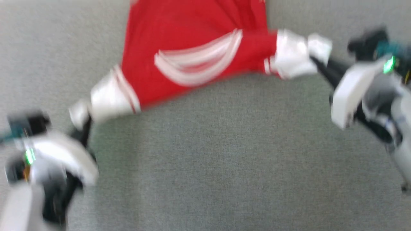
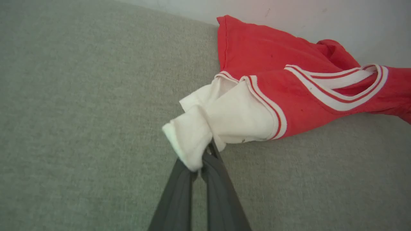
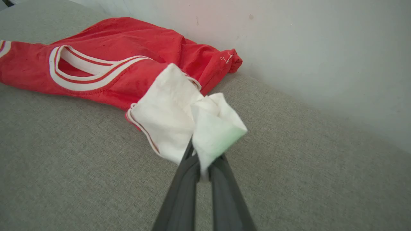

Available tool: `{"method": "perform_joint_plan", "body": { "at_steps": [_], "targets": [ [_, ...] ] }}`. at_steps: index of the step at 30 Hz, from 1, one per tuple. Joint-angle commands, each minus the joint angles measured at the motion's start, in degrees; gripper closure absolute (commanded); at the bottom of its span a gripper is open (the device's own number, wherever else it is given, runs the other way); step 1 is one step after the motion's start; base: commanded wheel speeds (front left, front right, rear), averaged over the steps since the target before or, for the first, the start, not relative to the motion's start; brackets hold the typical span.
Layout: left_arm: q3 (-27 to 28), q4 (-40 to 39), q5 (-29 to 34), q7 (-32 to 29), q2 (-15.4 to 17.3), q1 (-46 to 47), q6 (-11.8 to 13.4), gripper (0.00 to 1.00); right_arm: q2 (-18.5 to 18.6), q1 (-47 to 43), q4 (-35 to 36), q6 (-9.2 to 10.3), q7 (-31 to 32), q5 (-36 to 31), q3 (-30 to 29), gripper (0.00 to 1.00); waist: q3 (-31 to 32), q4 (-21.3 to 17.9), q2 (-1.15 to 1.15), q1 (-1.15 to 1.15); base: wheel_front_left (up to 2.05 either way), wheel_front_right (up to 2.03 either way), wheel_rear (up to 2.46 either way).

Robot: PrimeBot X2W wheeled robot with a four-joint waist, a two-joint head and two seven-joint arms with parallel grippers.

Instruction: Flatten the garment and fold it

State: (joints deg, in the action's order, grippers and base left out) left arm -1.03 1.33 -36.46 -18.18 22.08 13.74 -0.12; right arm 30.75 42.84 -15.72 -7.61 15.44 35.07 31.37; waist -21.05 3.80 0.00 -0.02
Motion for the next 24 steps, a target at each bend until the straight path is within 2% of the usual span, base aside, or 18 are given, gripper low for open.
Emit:
{"method": "perform_joint_plan", "body": {
  "at_steps": [1,6,11,17,21,24],
  "targets": [
    [0.02,-1.03,-0.50,-0.63,0.24,-2.12,0.54,1.00,0.77,-1.57,0.69,0.12,-0.04,-0.41,-0.59,1.00,4.83,0.31,0.00,0.02,0.00,0.00,0.00],
    [-0.18,-6.64,-3.72,-5.75,-1.28,-17.14,3.23,1.00,0.85,-14.03,4.10,0.12,1.17,-3.64,-3.83,1.00,8.31,0.17,0.00,0.02,0.00,0.00,0.00],
    [-1.14,-8.56,-4.58,-8.76,-2.60,-25.56,5.96,1.00,-0.57,-24.39,6.54,0.12,4.32,-6.95,-6.73,1.00,10.90,-0.11,0.00,0.02,0.00,0.00,0.00],
    [-1.52,-8.39,-3.62,-8.99,-3.22,-29.77,8.29,1.00,-3.77,-35.21,9.22,0.12,10.49,-11.26,-13.29,1.00,12.74,-0.22,0.00,0.02,0.00,0.00,0.00],
    [-1.93,-7.46,-2.22,-7.42,-3.49,-30.21,8.84,1.00,-7.24,-42.28,10.67,0.12,15.03,-13.30,-18.56,1.00,13.36,-0.19,0.00,0.02,0.00,0.00,0.00],
    [-2.12,-6.58,-1.17,-4.86,-4.14,-29.59,8.79,1.00,-10.30,-45.85,11.51,0.12,15.73,-14.48,-21.39,1.00,13.50,-0.33,0.00,0.02,0.00,0.00,0.00]
  ]
}}
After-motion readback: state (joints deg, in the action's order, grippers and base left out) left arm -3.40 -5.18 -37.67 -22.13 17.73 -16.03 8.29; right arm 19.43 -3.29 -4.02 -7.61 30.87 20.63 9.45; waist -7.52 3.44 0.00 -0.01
